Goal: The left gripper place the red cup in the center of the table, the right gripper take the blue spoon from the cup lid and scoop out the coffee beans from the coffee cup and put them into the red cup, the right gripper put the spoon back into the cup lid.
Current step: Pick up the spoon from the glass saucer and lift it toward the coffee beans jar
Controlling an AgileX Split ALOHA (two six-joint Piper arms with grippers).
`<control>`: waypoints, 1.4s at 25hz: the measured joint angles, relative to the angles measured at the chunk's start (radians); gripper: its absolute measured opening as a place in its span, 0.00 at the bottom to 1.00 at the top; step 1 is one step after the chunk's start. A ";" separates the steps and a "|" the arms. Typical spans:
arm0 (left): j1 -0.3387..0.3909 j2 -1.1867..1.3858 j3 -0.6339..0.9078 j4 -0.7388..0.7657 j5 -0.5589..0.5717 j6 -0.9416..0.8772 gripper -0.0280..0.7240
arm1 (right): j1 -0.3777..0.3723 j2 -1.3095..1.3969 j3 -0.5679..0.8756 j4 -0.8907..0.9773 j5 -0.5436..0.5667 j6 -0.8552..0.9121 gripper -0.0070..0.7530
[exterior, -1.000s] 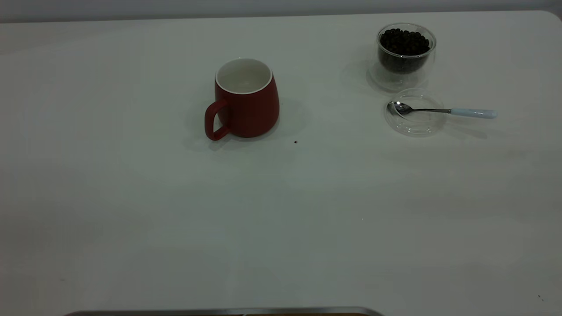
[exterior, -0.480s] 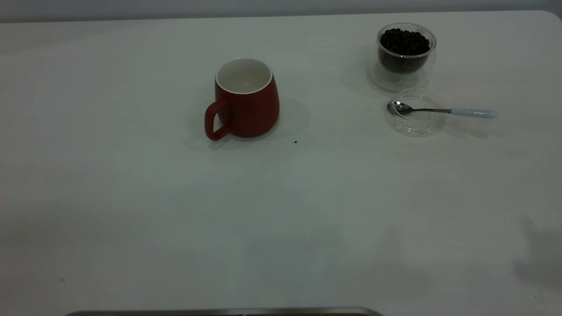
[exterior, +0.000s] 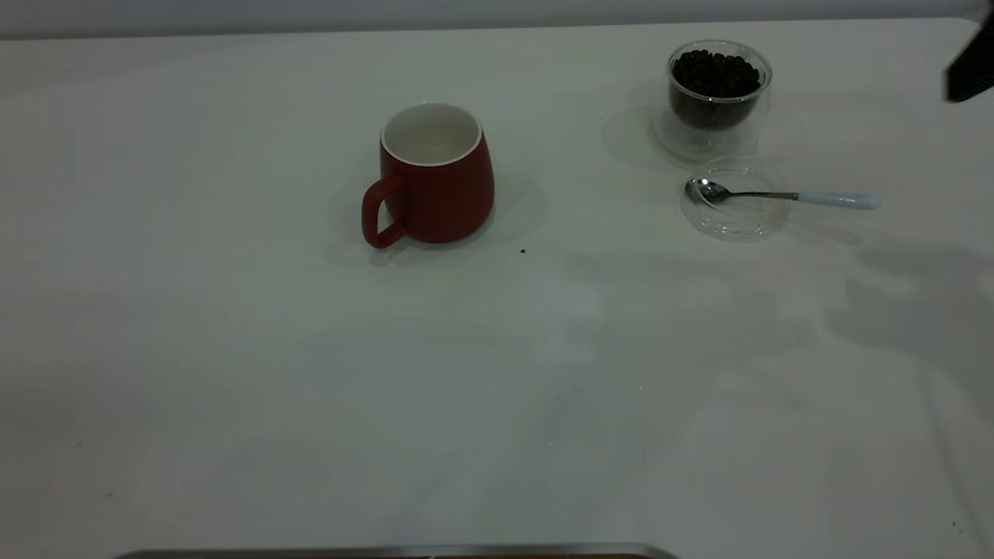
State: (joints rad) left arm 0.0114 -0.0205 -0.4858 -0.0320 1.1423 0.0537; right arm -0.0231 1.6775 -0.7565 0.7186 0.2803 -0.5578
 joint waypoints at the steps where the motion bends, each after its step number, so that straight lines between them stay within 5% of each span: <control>1: 0.000 0.000 0.000 0.000 0.000 0.000 0.82 | -0.013 0.042 -0.029 0.042 0.018 -0.051 0.83; 9: 0.000 0.000 0.000 0.000 0.000 0.000 0.82 | -0.214 0.240 -0.162 0.578 0.288 -0.571 0.80; 14: 0.000 0.000 0.000 0.000 0.000 0.001 0.82 | -0.303 0.341 -0.164 0.716 0.387 -0.690 0.79; 35: 0.000 0.000 0.000 0.000 0.000 0.000 0.82 | -0.341 0.688 -0.178 1.019 0.494 -0.946 0.79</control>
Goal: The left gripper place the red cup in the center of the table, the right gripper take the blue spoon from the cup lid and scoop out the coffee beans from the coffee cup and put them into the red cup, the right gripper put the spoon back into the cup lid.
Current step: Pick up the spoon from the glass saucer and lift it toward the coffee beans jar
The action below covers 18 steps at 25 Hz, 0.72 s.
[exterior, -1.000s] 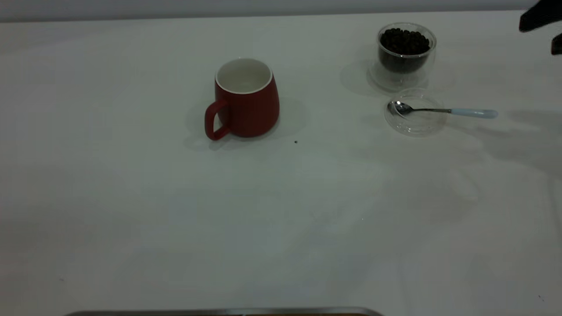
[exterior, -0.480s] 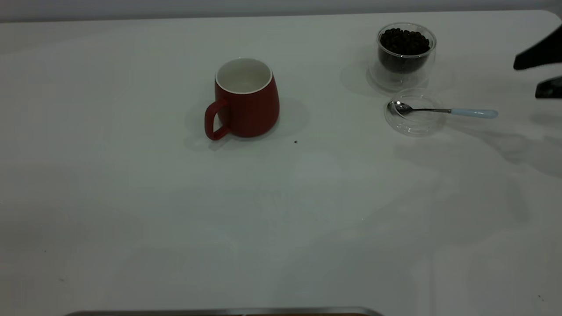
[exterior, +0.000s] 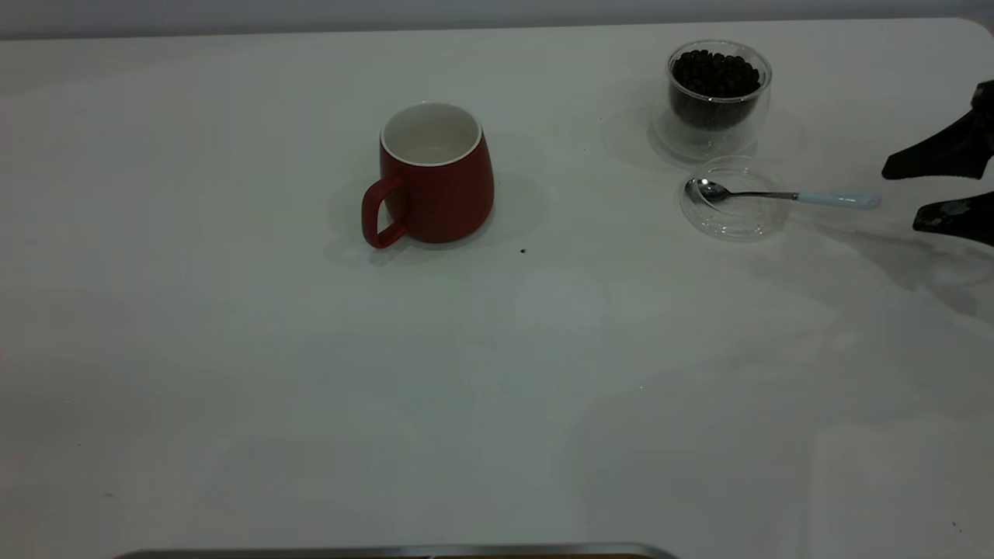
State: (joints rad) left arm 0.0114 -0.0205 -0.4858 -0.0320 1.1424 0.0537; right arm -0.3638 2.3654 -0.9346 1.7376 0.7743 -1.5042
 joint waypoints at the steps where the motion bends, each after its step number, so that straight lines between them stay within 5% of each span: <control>1: 0.000 0.000 0.000 0.000 0.000 0.000 0.82 | 0.000 0.013 -0.006 0.010 0.005 -0.011 0.79; 18: 0.000 0.000 0.000 0.000 0.000 0.000 0.82 | 0.003 0.135 -0.094 0.021 0.120 -0.010 0.79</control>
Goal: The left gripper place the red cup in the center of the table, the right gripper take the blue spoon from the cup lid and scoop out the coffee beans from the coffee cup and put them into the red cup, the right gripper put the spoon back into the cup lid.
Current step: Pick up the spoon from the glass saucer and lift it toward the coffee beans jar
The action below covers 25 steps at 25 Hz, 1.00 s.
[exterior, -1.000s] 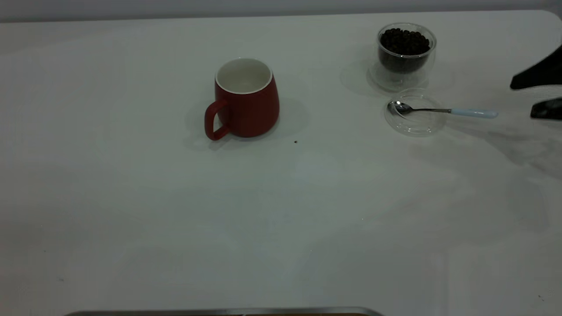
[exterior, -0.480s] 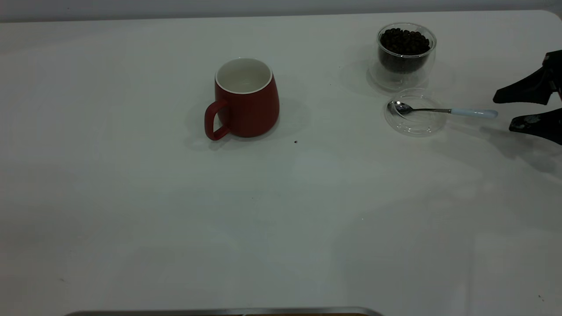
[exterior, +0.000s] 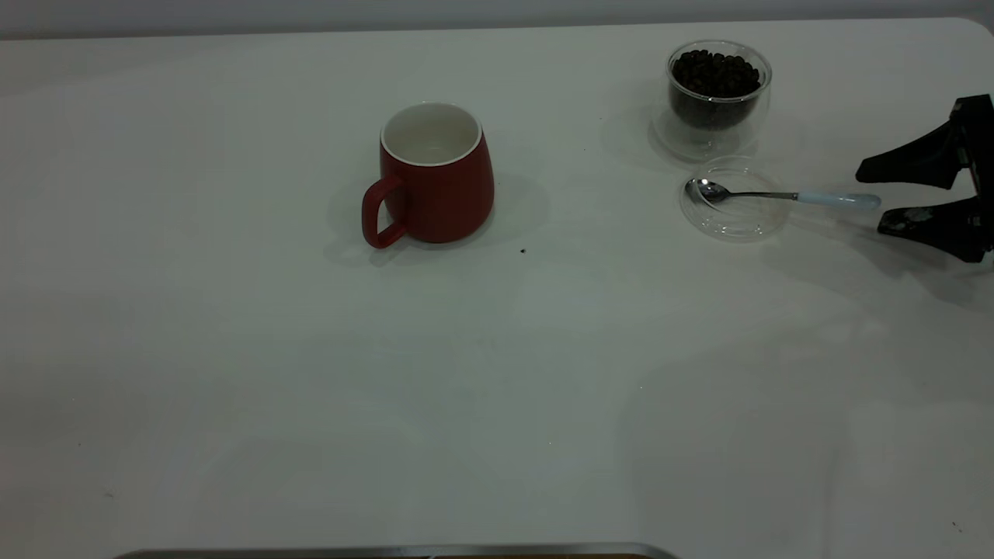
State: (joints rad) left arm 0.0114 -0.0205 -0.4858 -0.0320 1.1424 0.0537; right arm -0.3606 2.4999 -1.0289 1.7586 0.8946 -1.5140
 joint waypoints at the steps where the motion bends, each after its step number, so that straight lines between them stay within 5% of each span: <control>1: 0.000 0.000 0.000 0.000 0.000 0.000 0.82 | 0.002 0.006 0.000 0.009 0.001 -0.001 0.79; 12: 0.000 0.000 0.000 0.000 0.000 0.000 0.82 | 0.079 0.034 -0.060 0.020 0.011 -0.004 0.79; 25: 0.000 0.000 0.000 0.000 0.000 0.000 0.82 | 0.083 0.050 -0.063 0.018 0.011 0.023 0.79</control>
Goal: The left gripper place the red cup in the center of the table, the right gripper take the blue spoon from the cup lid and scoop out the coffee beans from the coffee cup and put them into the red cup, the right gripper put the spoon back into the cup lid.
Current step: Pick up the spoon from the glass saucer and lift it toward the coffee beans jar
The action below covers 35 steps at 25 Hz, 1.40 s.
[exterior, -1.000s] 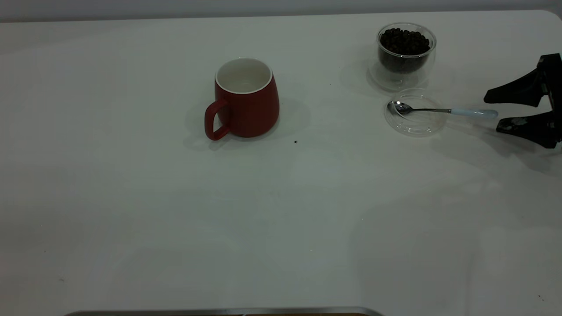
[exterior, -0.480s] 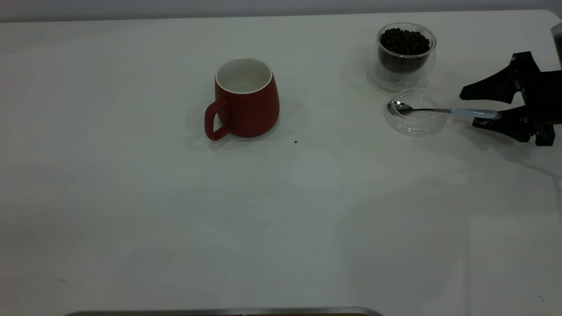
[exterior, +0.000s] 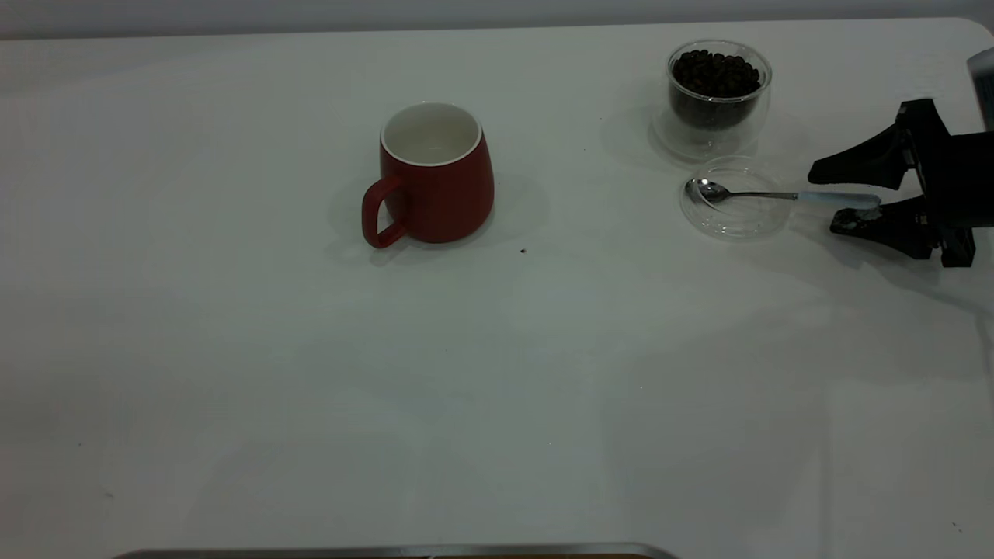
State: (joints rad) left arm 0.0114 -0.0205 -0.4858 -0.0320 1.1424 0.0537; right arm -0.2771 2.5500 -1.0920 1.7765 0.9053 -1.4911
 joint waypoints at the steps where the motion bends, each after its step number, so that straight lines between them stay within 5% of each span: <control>1: 0.000 0.000 0.000 0.000 0.000 0.000 0.82 | 0.000 0.000 0.000 0.000 0.000 0.000 0.79; 8: 0.000 0.000 0.000 0.000 0.000 0.000 0.82 | 0.000 0.000 0.000 0.001 0.000 0.000 0.74; 23: 0.000 0.000 0.000 0.000 0.000 0.000 0.82 | 0.000 0.000 0.000 -0.005 0.000 0.000 0.31; 35: 0.000 0.000 0.000 0.000 -0.001 0.000 0.82 | 0.000 -0.024 -0.003 -0.068 0.038 0.000 0.15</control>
State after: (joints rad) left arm 0.0114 -0.0205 -0.4858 -0.0320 1.1413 0.0537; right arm -0.2771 2.5263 -1.0951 1.7082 0.9437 -1.4911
